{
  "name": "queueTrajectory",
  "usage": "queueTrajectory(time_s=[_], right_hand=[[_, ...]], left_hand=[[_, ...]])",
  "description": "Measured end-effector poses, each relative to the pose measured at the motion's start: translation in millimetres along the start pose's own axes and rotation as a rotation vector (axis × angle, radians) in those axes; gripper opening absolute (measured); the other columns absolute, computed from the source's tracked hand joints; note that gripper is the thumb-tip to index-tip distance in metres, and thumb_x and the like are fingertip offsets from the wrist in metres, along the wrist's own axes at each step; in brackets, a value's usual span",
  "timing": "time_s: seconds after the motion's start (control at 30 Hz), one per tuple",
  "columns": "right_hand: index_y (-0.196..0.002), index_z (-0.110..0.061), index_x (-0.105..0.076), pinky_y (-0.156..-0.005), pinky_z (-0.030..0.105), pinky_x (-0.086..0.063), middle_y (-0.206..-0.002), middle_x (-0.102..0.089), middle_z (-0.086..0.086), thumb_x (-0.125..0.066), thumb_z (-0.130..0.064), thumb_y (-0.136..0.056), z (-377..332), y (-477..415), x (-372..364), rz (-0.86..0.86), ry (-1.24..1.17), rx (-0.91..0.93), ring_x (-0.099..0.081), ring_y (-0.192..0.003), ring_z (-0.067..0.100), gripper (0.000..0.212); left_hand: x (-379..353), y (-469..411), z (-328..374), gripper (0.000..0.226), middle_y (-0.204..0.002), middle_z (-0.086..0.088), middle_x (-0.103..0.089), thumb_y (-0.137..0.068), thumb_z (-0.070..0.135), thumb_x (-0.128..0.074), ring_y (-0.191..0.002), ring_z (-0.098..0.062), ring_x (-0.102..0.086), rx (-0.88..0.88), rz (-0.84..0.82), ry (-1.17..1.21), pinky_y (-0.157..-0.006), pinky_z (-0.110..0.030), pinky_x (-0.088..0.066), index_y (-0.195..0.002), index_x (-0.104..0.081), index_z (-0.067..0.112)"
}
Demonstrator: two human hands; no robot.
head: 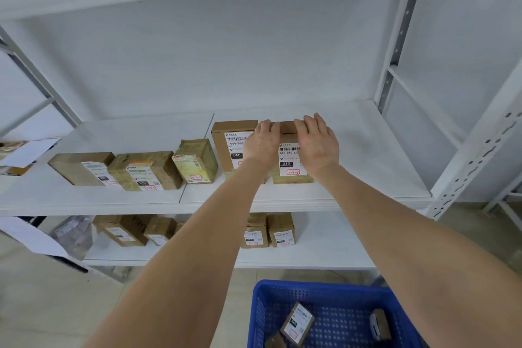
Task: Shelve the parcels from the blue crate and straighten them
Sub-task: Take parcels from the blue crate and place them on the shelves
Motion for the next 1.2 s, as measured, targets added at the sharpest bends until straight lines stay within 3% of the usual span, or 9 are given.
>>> queueTrajectory(time_s=[0.23,0.53,0.7,0.9,1.03,1.2], right_hand=[[-0.144,-0.016,-0.029,-0.113,0.035,-0.023,-0.147,-0.029,0.005,-0.071,-0.015,-0.08,-9.7,29.9,11.2,-0.019,0.047,0.057,-0.008,-0.147,0.028,0.077],[-0.141,-0.019,-0.037,-0.106,0.036,-0.032,-0.141,-0.037,0.007,-0.063,-0.015,-0.087,-8.3,96.8,-10.7,-0.029,0.028,0.137,-0.03,-0.134,0.027,0.06],[-0.139,-0.018,-0.042,-0.098,0.035,-0.036,-0.133,-0.042,0.009,-0.059,-0.012,-0.088,-1.0,136.7,-49.0,-0.089,-0.045,0.13,-0.038,-0.124,0.027,0.053],[-0.136,-0.014,-0.042,-0.086,0.036,-0.046,-0.134,-0.038,0.011,-0.056,-0.008,-0.088,18.8,183.7,-126.5,-0.328,-0.143,0.079,-0.044,-0.117,0.028,0.05],[-0.143,-0.018,-0.034,-0.084,0.036,-0.05,-0.143,-0.028,0.007,-0.057,-0.005,-0.089,36.3,219.8,-190.8,-0.483,-0.2,-0.056,-0.043,-0.121,0.025,0.061],[-0.143,-0.02,-0.032,-0.079,0.036,-0.052,-0.147,-0.022,0.005,-0.056,-0.007,-0.091,54.0,264.2,-286.0,-0.66,-0.197,-0.182,-0.042,-0.124,0.026,0.059]], left_hand=[[14.9,37.0,4.6,0.063,-0.146,-0.01,-0.03,-0.086,0.0,-0.053,-0.134,-0.023,-0.034,0.04,0.026,-0.064,-0.09,-0.033,-0.045,-0.143,-0.027,0.011],[-18.3,100.8,20.5,0.061,-0.14,-0.008,-0.035,-0.085,0.004,-0.058,-0.127,-0.024,-0.04,0.103,-0.03,-0.076,-0.084,-0.033,-0.048,-0.14,-0.032,0.013],[-70.8,130.4,27.3,0.061,-0.142,-0.006,-0.033,-0.089,0.012,-0.059,-0.127,-0.023,-0.041,0.12,-0.169,-0.085,-0.084,-0.033,-0.047,-0.142,-0.03,0.015],[-152.9,158.9,33.2,0.045,-0.134,-0.006,-0.041,-0.091,0.013,-0.051,-0.119,-0.024,-0.047,0.115,-0.318,0.003,-0.076,-0.034,-0.047,-0.135,-0.039,0.015],[-229.3,185.7,34.4,0.052,-0.142,-0.007,-0.034,-0.09,0.01,-0.054,-0.125,-0.026,-0.045,0.114,-0.508,0.038,-0.084,-0.039,-0.048,-0.138,-0.035,0.013],[-333.1,211.7,40.7,0.052,-0.14,-0.009,-0.036,-0.092,0.009,-0.049,-0.123,-0.028,-0.045,0.104,-0.701,0.116,-0.089,-0.039,-0.047,-0.141,-0.034,0.011]])
Point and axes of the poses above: each hand's wrist, its own y-axis away from the middle knuckle, its own x-axis out of the back of the hand, z = x × y, the point moved 6 cm from there along -y, towards the middle knuckle
